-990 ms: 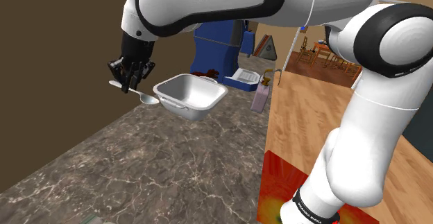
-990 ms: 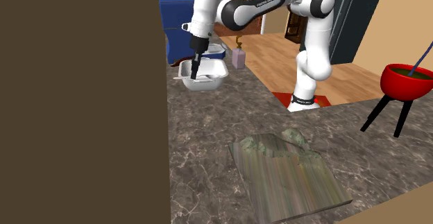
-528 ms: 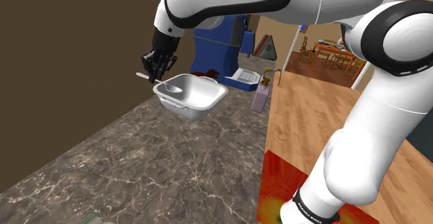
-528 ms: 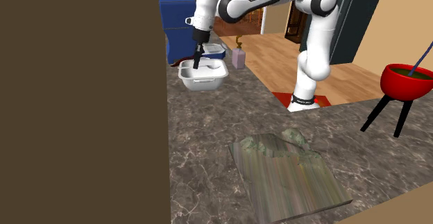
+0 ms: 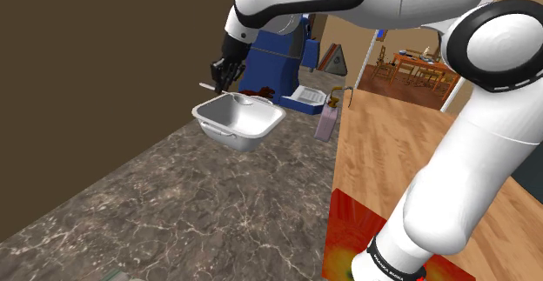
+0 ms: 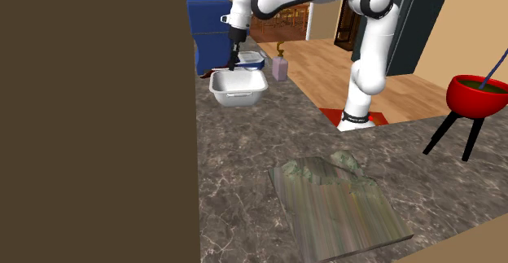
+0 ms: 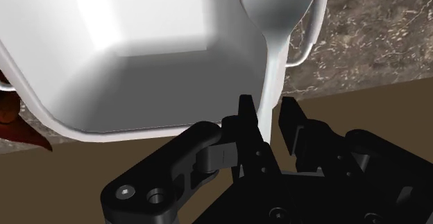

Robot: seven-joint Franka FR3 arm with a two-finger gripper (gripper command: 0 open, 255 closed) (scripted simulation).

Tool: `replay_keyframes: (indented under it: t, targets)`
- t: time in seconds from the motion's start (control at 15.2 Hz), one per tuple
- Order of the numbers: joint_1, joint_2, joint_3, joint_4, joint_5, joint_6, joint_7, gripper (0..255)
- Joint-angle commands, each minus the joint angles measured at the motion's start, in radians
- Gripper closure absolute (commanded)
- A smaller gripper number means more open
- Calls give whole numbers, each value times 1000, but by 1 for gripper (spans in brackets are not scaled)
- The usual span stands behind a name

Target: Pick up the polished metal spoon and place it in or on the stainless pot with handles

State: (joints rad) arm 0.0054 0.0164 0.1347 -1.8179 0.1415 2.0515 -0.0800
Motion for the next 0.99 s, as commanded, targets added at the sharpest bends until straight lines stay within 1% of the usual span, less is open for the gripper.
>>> replay_keyframes:
  t: [0.0, 0.33, 0.92]
  targets:
    - [-22, -1, -21, 3, 11, -9, -48, 255]
    - [-81, 22, -77, 41, 34, -42, -168, 255]
    - [-80, 36, -75, -63, 44, 74, -188, 255]
